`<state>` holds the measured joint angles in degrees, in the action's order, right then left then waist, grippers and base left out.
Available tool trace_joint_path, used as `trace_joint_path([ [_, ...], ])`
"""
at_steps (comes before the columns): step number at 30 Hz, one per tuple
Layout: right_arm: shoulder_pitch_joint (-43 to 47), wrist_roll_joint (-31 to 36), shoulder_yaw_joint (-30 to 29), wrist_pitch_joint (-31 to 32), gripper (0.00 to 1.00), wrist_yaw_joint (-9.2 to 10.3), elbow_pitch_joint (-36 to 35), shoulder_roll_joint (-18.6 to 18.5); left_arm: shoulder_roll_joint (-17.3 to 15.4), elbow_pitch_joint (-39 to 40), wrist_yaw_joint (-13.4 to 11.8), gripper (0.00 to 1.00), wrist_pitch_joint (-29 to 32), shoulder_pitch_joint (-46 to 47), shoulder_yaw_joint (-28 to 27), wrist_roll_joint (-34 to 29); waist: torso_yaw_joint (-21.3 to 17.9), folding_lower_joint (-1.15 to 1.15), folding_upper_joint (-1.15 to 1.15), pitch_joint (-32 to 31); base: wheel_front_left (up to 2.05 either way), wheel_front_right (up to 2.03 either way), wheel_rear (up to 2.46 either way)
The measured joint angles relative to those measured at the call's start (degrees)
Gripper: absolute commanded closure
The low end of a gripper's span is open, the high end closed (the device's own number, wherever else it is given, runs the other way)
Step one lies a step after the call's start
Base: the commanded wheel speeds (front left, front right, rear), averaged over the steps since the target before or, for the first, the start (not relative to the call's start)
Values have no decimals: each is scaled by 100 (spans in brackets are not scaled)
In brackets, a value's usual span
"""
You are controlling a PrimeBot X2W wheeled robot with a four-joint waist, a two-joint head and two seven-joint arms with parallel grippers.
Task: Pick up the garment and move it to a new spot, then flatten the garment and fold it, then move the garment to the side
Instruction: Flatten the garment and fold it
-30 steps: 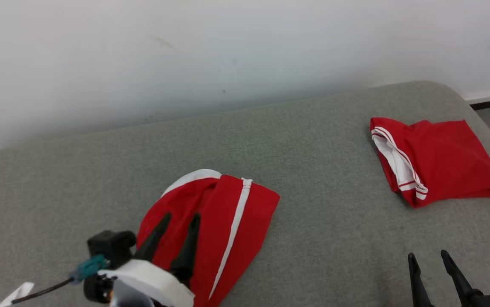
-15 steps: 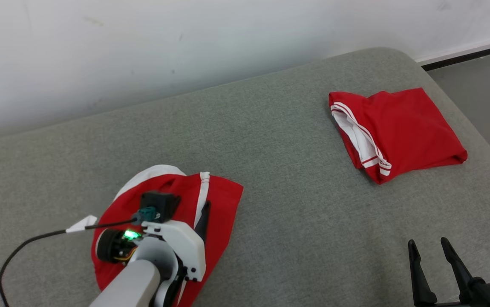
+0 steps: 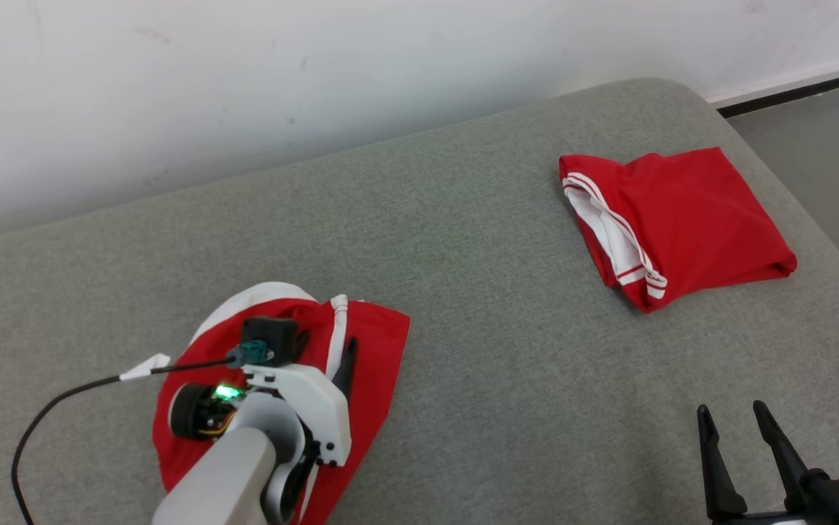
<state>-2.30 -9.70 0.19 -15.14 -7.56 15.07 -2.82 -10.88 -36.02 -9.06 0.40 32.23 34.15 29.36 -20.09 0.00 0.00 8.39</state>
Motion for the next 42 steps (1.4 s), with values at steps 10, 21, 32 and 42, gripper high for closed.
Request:
trace_joint_path([
  [10,4,-11,-22,0,0,0,26,-1,107,-285,122,64,-211,70,-31,100,44,0,0,-46,0,0,0],
  [21,9,5,-18,0,0,0,38,-1,190,-372,203,75,-308,69,-96,325,130,0,0,-113,0,0,0],
  [32,21,53,-24,0,0,0,49,0,223,-377,271,100,-337,42,-105,452,183,0,0,-177,0,0,0],
  [42,70,108,-52,0,0,0,71,-1,245,350,381,100,-343,13,91,446,211,0,0,-274,0,0,0],
])
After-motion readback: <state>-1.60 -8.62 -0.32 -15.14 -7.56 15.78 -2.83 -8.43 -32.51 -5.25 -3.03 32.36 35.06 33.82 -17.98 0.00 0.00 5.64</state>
